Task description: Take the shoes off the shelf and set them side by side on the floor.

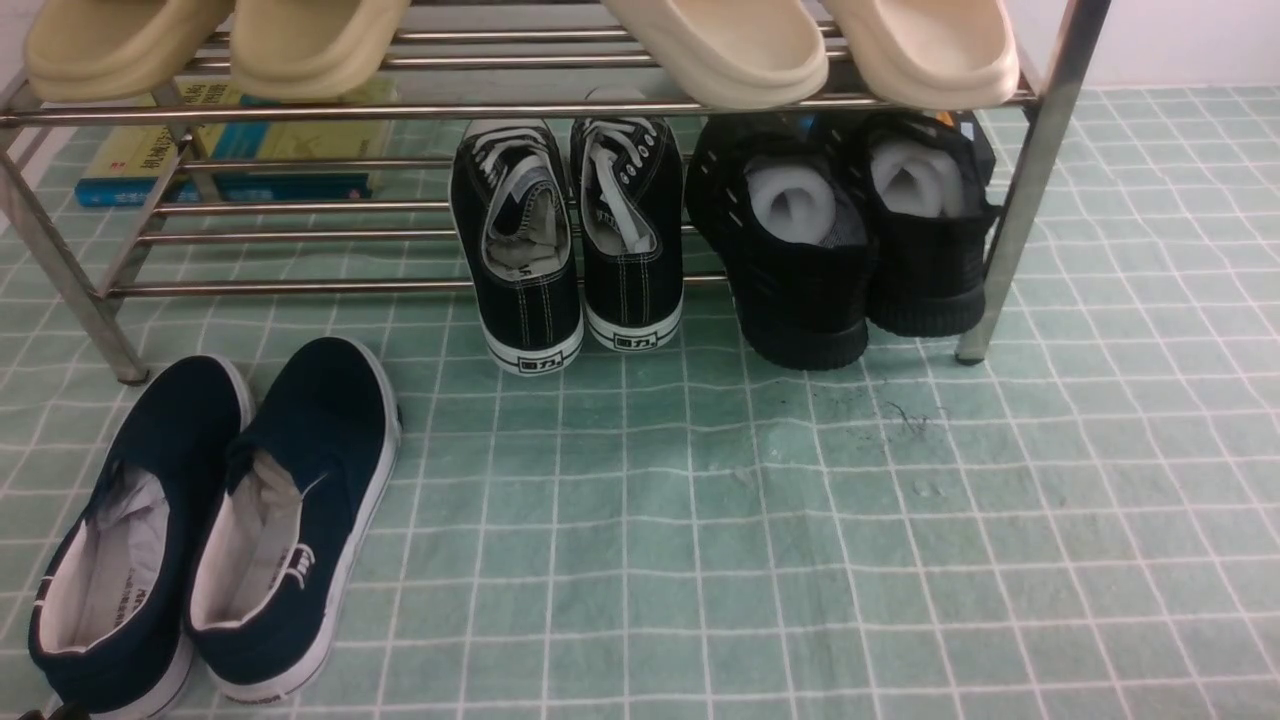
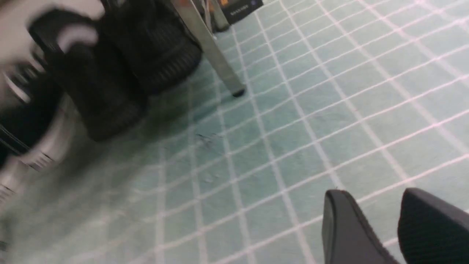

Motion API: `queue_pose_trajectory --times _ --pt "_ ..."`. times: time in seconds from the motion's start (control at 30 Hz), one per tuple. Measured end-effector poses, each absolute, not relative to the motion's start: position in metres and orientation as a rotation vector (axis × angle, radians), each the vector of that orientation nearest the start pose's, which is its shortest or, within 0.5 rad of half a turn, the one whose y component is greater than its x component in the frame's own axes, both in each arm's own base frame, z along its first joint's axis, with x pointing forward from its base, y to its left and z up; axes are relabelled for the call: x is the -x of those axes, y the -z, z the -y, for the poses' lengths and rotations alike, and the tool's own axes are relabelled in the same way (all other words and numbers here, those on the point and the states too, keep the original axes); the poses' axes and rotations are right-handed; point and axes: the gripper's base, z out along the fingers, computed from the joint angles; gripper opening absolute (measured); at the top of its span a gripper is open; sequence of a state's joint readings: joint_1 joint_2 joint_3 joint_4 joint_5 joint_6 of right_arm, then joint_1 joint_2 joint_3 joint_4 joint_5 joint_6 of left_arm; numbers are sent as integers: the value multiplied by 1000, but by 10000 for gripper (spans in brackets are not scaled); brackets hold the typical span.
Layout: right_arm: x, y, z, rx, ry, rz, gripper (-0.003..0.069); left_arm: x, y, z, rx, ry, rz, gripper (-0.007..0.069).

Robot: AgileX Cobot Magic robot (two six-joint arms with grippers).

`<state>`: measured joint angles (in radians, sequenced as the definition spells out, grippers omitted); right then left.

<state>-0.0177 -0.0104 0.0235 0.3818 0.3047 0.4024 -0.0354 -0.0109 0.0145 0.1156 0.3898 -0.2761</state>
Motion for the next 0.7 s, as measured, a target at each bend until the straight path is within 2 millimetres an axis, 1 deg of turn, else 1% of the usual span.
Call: queue_pose_trajectory --times 0.07,0.13,0.3,0.4,0.47,0.5,0.53,0.57,0.6,0.67,0.7 --pt "-54 -182 -11 -723 -758 -1675 240 -52 -174 -2 155 100 -1869 172" --pt "-54 -183 -13 -781 -834 -1651 240 -52 -174 -2 155 100 -1869 176" --pt "-55 -185 -13 -819 -883 -1617 239 -52 -174 -2 155 100 -1869 180" --pt "-55 -188 -13 -827 -900 -1599 216 -52 -174 -2 155 100 -1869 179" --pt "-53 -204 -13 -757 -879 -1573 143 -52 -174 -2 155 100 -1869 183" --pt "-51 -218 -13 -698 -857 -1545 101 -52 -174 -2 155 100 -1869 185" --pt "-48 -237 -13 -605 -803 -1520 38 -52 -174 -2 155 100 -1869 188" --pt "-48 -237 -13 -605 -803 -1520 29 -52 -174 -2 155 100 -1869 188" --pt "-46 -257 -14 -528 -754 -1507 -3 -52 -174 -2 155 100 -1869 190" --pt "-48 -283 -16 -422 -684 -1554 -11 -52 -174 -2 155 100 -1869 190" --pt "-50 -291 -18 -388 -665 -1593 -10 -52 -174 -2 155 100 -1869 190"
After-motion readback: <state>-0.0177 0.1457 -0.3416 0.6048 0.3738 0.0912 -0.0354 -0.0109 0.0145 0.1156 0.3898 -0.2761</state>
